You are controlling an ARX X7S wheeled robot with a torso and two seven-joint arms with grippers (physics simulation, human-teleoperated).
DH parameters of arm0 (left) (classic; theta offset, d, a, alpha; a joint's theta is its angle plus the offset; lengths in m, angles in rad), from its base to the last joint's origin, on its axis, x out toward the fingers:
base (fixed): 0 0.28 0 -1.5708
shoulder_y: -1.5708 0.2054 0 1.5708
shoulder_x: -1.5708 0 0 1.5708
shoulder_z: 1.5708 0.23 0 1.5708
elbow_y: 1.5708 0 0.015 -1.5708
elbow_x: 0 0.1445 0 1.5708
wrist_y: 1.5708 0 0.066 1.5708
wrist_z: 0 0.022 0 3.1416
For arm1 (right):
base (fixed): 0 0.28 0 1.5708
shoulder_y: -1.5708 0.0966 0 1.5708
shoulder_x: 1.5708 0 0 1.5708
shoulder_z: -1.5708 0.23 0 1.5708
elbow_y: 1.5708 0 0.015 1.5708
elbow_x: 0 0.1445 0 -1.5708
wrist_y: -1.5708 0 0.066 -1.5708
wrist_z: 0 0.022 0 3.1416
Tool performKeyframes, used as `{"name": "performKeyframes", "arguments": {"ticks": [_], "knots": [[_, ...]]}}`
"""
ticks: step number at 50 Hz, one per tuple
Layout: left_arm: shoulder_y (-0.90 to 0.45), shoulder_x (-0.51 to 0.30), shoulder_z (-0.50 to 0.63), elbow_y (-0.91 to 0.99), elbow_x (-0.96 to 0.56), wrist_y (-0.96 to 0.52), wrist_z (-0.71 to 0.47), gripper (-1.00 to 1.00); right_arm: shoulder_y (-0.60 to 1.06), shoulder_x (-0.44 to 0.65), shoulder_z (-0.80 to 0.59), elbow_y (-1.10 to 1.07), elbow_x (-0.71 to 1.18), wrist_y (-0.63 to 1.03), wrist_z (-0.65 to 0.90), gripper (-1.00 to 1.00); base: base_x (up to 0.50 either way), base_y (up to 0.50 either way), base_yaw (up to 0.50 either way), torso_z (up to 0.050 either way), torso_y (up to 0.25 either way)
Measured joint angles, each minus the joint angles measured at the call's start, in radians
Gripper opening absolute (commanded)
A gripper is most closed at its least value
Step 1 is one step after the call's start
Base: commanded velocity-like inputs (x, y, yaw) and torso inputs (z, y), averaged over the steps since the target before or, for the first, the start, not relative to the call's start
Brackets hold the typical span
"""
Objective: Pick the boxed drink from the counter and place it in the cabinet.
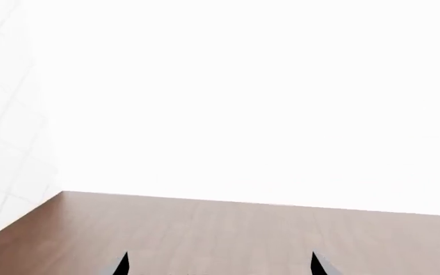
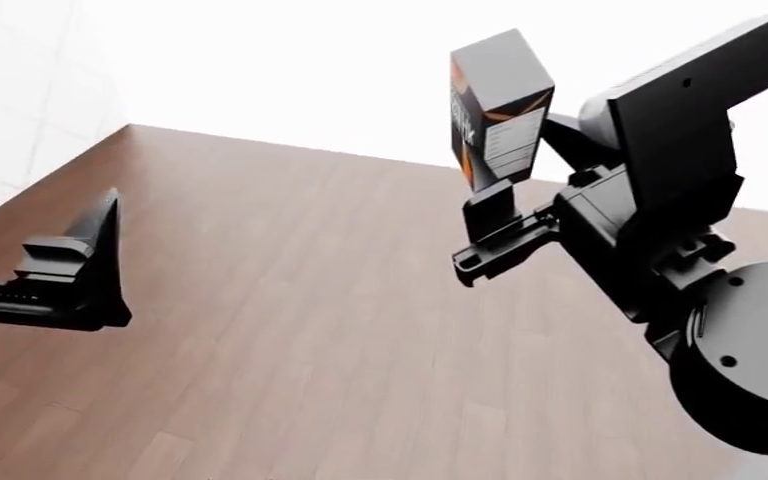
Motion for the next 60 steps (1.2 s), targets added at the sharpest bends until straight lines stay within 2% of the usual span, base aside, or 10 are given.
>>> {"name": "performKeyframes", "arguments": {"ticks": [60], "knots": [[0.015, 0.021, -0.029, 0.006, 0.012, -0.015, 0.004, 1.0, 0.015, -0.022, -0.048, 0.012, -0.029, 0.0, -0.023, -1.0, 0.03, -0.06, 0.5, 0.0, 0.001]]}}
